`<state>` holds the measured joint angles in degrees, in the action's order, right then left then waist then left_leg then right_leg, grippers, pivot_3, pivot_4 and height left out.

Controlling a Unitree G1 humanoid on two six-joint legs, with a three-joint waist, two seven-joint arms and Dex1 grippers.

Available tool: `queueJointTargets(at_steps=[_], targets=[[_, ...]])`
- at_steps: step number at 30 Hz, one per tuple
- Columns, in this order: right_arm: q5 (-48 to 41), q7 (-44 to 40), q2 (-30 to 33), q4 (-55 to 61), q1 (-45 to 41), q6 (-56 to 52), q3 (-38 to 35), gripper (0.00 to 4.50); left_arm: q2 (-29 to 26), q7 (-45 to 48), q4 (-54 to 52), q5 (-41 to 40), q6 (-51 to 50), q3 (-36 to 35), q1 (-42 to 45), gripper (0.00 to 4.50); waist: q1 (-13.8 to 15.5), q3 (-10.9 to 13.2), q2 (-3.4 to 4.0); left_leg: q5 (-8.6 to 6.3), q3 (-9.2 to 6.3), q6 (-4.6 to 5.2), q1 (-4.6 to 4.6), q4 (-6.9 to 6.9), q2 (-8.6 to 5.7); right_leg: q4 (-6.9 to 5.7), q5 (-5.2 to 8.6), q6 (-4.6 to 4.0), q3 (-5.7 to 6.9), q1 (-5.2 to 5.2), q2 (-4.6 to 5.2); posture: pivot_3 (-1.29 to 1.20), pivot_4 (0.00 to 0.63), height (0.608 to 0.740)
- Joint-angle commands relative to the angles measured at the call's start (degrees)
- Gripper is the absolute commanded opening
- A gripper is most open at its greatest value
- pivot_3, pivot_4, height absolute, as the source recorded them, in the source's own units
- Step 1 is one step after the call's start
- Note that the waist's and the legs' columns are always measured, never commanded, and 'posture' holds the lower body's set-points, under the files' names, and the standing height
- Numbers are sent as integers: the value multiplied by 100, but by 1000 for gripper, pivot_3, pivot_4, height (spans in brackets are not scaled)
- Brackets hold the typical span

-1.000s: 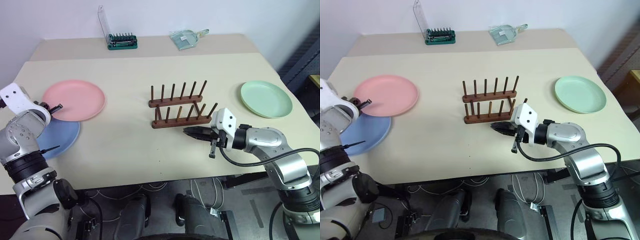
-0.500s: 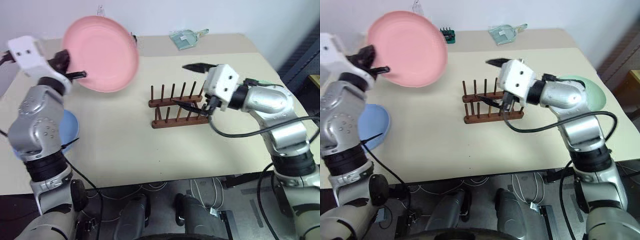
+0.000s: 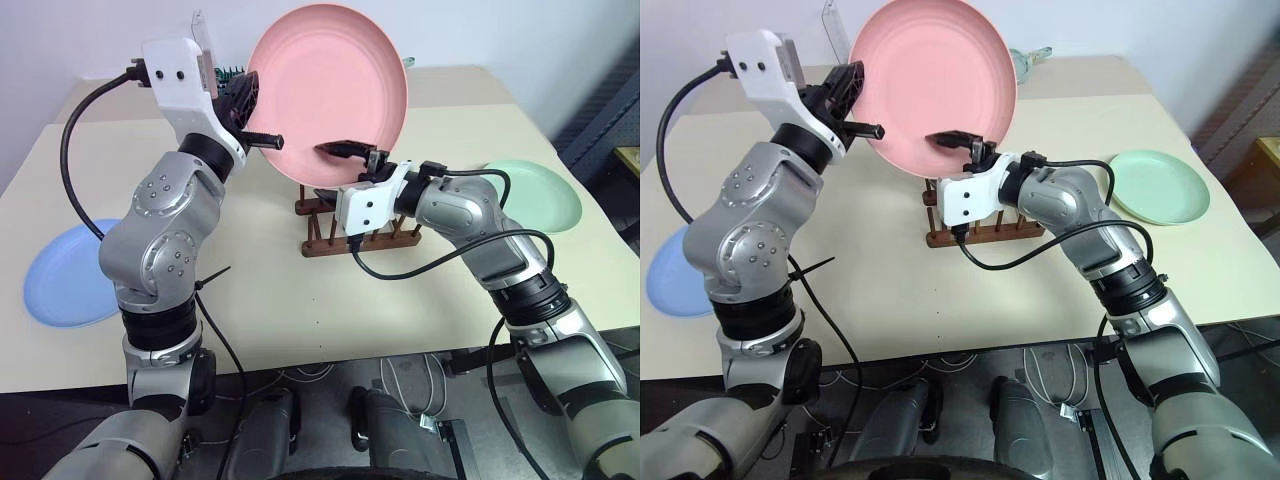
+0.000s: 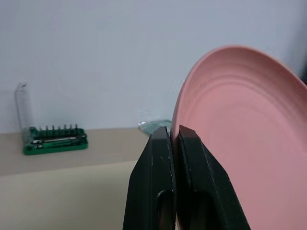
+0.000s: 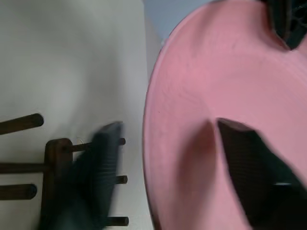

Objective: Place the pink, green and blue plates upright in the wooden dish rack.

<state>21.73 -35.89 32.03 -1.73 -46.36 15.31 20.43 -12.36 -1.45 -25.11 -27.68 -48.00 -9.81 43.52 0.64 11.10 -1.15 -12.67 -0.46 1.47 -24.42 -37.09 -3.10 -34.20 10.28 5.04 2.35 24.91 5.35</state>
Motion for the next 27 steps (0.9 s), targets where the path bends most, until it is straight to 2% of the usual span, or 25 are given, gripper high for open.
queueJointTargets(at_steps=[1, 3, 5, 8, 14, 17, 21, 23, 27], targets=[[85, 131, -69, 35, -98, 132, -121, 988, 17, 3, -227, -63, -6, -36, 44, 0, -3, 0, 0, 0, 0, 0, 0, 0, 0, 0, 0, 0, 0, 0, -1, 0, 150, 735], [91, 150, -92, 50, -79, 141, -146, 11, 60, -34, -172, -111, -25, -147, 68, 0, -2, 0, 0, 0, 0, 0, 1, 0, 0, -1, 0, 0, -1, 0, -1, 0, 150, 735], [92, 164, -106, 70, -48, 153, -163, 11, 203, -114, -91, -278, -35, -380, 121, 0, 5, 0, 0, 1, -1, -1, 1, 0, 0, -1, 0, 0, -1, -1, -2, 0, 150, 735], [91, 168, -116, 96, 2, 150, -192, 0, 461, -215, -43, -624, 42, -793, 189, 952, 18, 1, -2, 1, -2, 0, 1, -4, 0, 2, 0, 0, -1, -5, -2, 0, 150, 735], [26, 282, -28, 116, 74, 160, -421, 0, 873, -1045, 283, -1468, 764, -2105, 667, 3957, -3, 3, -4, 1, -4, 0, 2, -5, 1, 2, 0, 0, -1, -6, -4, 0, 150, 735], [-388, 304, 30, 125, 150, -36, -863, 0, 480, -938, 411, -1398, 917, -2198, 561, 3957, 2, 3, -4, 1, -3, -1, 5, -1, 1, 1, 0, 0, -1, -6, -5, 0, 150, 735], [-1304, 72, 50, 254, 276, -605, -1548, 0, -273, -315, 504, -1150, 1000, -1879, 65, 3957, 15, 3, -4, 2, -2, -1, 4, -4, 1, 0, 0, 0, -2, -9, -7, 0, 150, 735], [-2357, -199, -48, 527, 364, -1417, -2061, 0, -799, 467, 445, -1048, 1014, -1547, -483, 3957, 10, 3, -2, 1, -2, 0, 4, -3, 1, 2, 0, 0, -2, -11, -7, 0, 150, 735], [-5047, -426, -326, 1417, 599, -3462, -3057, 0, -1753, 2143, 220, -894, 1251, -775, -1759, 3957, -5, 6, 5, -1, -1, 3, 6, 1, 4, 1, 0, -3, -7, -10, -5, 0, 150, 735]])
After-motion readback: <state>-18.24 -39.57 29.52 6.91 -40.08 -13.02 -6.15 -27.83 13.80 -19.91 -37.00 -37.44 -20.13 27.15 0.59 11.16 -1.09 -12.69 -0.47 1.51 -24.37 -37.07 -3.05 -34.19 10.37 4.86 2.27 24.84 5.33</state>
